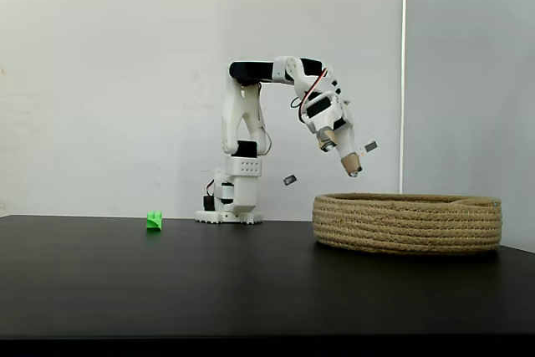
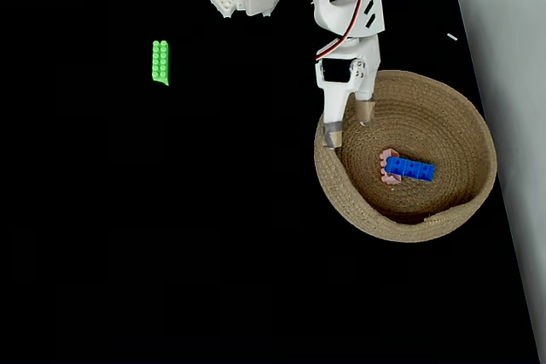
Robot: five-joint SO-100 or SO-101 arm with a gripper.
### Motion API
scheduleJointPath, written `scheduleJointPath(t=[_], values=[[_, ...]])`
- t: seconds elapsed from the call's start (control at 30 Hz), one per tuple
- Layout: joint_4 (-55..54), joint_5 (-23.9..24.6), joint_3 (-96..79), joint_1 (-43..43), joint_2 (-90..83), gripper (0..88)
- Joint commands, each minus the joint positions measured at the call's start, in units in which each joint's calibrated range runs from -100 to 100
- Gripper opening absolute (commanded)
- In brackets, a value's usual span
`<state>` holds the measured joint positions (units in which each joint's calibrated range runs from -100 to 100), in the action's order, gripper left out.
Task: Place the lego blocks in the tray
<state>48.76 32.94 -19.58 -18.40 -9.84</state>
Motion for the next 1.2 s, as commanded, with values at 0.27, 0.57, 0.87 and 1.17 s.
scheduleJointPath(t=[0.27,0.57,0.87,1.17], values=[[12.25,-27.11,-5.18,26.81,-9.51,43.6],[23.42,-33.06,0.20,43.63,-4.09,47.5],[29.00,-40.44,2.29,50.23,-2.20,51.7],[33.33,-23.00,-1.63,52.45,-1.77,56.3]])
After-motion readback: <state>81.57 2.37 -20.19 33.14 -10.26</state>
